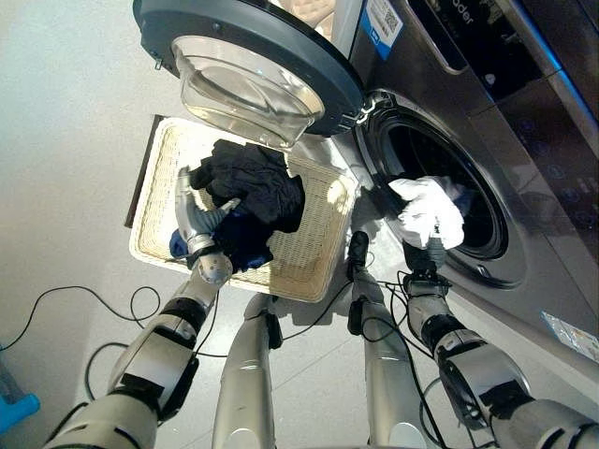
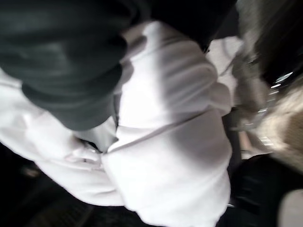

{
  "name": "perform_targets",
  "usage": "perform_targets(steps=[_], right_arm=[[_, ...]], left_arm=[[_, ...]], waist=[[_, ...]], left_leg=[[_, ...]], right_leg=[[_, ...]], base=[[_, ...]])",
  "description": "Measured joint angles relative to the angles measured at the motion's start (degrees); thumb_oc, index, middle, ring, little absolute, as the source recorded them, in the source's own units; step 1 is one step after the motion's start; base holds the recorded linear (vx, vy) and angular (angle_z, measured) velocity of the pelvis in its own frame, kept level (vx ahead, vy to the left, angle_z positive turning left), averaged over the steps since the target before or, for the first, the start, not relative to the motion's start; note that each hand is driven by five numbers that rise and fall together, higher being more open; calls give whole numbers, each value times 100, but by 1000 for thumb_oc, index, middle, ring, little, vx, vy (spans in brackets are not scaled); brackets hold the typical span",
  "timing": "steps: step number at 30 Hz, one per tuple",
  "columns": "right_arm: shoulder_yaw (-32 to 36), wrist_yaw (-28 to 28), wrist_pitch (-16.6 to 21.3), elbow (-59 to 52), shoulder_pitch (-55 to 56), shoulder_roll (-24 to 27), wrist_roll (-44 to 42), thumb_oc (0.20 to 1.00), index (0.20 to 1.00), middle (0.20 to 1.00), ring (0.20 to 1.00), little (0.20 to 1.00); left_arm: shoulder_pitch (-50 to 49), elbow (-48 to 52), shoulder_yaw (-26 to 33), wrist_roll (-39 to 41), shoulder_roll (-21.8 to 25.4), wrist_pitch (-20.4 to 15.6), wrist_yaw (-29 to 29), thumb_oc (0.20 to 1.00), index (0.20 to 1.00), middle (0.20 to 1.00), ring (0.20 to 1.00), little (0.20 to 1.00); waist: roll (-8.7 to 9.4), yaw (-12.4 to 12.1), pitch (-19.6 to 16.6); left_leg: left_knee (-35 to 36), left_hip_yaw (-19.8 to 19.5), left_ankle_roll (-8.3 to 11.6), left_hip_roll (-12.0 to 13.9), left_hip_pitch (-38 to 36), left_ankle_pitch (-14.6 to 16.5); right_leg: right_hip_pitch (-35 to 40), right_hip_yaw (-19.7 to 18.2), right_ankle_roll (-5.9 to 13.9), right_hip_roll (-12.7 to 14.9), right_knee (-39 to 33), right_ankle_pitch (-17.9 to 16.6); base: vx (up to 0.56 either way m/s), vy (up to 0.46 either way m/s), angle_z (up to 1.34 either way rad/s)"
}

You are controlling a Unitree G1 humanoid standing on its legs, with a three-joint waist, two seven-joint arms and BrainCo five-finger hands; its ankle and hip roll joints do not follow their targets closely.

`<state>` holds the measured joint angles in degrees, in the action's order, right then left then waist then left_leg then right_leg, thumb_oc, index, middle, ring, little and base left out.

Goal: Put the clothes into the washing machine.

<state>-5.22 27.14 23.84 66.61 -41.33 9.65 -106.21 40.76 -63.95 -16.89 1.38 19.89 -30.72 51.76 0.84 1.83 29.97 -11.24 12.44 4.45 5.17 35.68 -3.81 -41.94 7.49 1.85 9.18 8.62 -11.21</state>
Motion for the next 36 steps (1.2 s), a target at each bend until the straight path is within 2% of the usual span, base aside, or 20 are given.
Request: perform_targets(steps=[5, 7, 10, 15, 19, 21, 26, 27, 28, 29, 36], right_arm=[[570, -472, 171, -98, -253, 57, -536, 200, 200, 200, 200, 200], [958, -801, 353, -255, -469, 78, -604, 200, 200, 200, 200, 200], [988, -965, 439, -381, -586, 85, -604, 200, 200, 200, 200, 200], [1139, -1469, 972, -910, -1051, 310, -663, 200, 200, 200, 200, 200], [1164, -1842, 1498, -1168, -1330, 463, -706, 200, 200, 200, 200, 200], [1314, -1949, 1755, -1238, -1386, 703, -707, 200, 200, 200, 200, 200], [1464, -2083, 2146, -1244, -1492, 997, -707, 200, 200, 200, 200, 200], [1483, -2171, 2252, -1244, -1496, 1053, -707, 780, 780, 780, 780, 780], [1483, -2171, 2252, -1244, -1496, 1053, -707, 780, 780, 780, 780, 780], [1589, -2299, 2324, -1215, -1497, 1122, -706, 1000, 1000, 1000, 1000, 1000], [1721, -2480, 2374, -1170, -1487, 1193, -708, 1000, 1000, 1000, 1000, 1000]], left_arm=[[-195, 227, -51, 170, -263, -12, -72, 1000, 1000, 1000, 1000, 1000], [-214, 438, -171, 160, -285, -51, -129, 1000, 1000, 1000, 1000, 1000], [-187, 574, -243, 163, -259, -55, -177, 1000, 1000, 1000, 1000, 1000], [-158, 1438, -738, 132, -257, -18, -388, 1000, 1000, 1000, 1000, 1000], [-181, 1673, -880, 37, -180, 66, -454, 1000, 1000, 1000, 1000, 1000], [-201, 1929, -1052, -10, -112, 139, -470, 1000, 1000, 1000, 1000, 1000], [-344, 2059, -1066, -7, 93, 187, -539, 1000, 1000, 1000, 1000, 1000], [-399, 2078, -1063, -5, 160, 189, -548, 1000, 1000, 1000, 1000, 1000], [-399, 2078, -1063, -5, 160, 189, -548, 1000, 1000, 1000, 1000, 1000], [-465, 2131, -1065, -2, 207, 210, -556, 1000, 1000, 1000, 1000, 1000], [-525, 2187, -1065, 0, 257, 225, -559, 1000, 1000, 1000, 1000, 1000]], waist=[[-146, -128, 10], [-269, -137, 37], [-282, -138, 42], [-414, -289, 110], [-416, -313, 110], [-417, -444, 110], [-416, -451, 110], [-416, -451, 110], [-416, -451, 110], [-416, -451, 110], [-416, -439, 110]], left_leg=[[-1, -14, 10, 0, 31, 7], [-5, -86, 9, -4, 116, 4], [-3, -104, 7, -4, 166, -7], [-6, -171, -8, -10, 239, -17], [-52, -246, -9, -23, 310, -18], [-71, -283, -11, -34, 315, -19], [-136, -340, -27, -57, 321, -29], [-151, -348, -29, -56, 320, -29], [-151, -348, -29, -56, 320, -29], [-156, -350, -32, -56, 320, -32], [-159, -353, -35, -55, 321, -34]], right_leg=[[-18, 10, 1, 3, 0, 2], [-50, 85, 3, 15, -5, 4], [-87, 100, 1, 15, -6, 2], [-106, 170, -33, 26, -28, -24], [-107, 253, -29, 57, -25, -20], [-105, 265, -26, 71, 1, -15], [-45, 334, -15, 111, 37, -5], [-41, 340, -15, 112, 52, -5], [-41, 340, -15, 112, 52, -5], [-41, 340, -14, 112, 54, -4], [-37, 342, -13, 112, 54, -4]], base=[[26, -21, 2], [18, -35, 10], [7, -18, 4], [14, -37, 3], [15, -34, 7], [10, -25, 6], [7, 2, 8], [0, 0, 0], [0, 0, 0], [0, 0, 0], [0, 0, 0]])
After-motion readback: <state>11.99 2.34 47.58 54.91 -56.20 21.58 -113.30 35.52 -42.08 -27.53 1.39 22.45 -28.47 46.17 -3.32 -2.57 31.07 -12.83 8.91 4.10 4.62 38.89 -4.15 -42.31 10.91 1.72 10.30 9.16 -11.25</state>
